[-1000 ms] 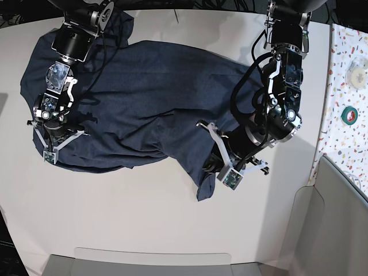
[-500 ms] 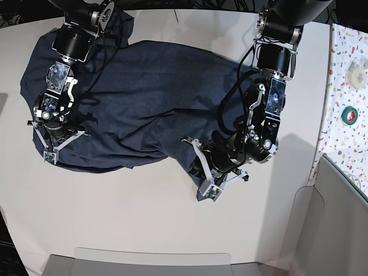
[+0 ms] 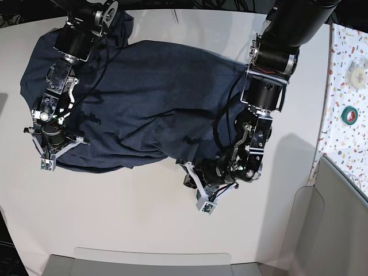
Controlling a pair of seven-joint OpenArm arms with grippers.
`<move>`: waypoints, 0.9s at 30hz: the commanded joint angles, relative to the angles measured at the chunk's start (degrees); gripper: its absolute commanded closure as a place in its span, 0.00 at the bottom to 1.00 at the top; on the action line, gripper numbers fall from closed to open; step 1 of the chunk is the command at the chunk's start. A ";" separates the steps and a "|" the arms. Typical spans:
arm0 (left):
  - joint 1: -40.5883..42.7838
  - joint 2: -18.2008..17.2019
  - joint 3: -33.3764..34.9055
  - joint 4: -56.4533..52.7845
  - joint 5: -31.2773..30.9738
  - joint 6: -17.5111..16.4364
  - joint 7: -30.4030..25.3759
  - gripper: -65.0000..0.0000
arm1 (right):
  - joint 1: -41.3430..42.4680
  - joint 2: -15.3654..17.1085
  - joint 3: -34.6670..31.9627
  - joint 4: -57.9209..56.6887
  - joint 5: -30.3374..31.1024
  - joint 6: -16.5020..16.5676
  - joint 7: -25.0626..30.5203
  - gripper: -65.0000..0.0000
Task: Layout the t-shirt on the table in an organized manner, then fold the t-shirt properly
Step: 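Release and regrasp the shirt hem with the left gripper, pulling it outward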
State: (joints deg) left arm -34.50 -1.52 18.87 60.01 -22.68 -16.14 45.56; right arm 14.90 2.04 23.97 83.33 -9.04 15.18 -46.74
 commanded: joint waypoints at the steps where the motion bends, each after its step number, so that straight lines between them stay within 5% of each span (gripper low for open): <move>1: -2.73 0.07 -0.02 0.96 -0.49 -0.17 -1.47 0.91 | 1.06 0.64 -0.01 1.29 -0.06 -0.10 0.89 1.00; 11: -2.99 -1.25 0.16 -1.15 -0.22 0.19 -2.18 0.91 | 0.36 0.55 -0.01 5.51 0.20 -0.10 0.89 1.00; 27: -3.43 -3.71 0.16 -16.27 -0.14 0.36 -16.59 0.91 | -0.17 -0.51 -0.01 6.65 0.29 -0.10 1.25 1.00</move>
State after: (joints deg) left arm -35.88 -4.62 19.14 42.98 -22.63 -15.88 29.80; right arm 13.34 1.21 24.03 88.92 -9.02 15.18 -46.92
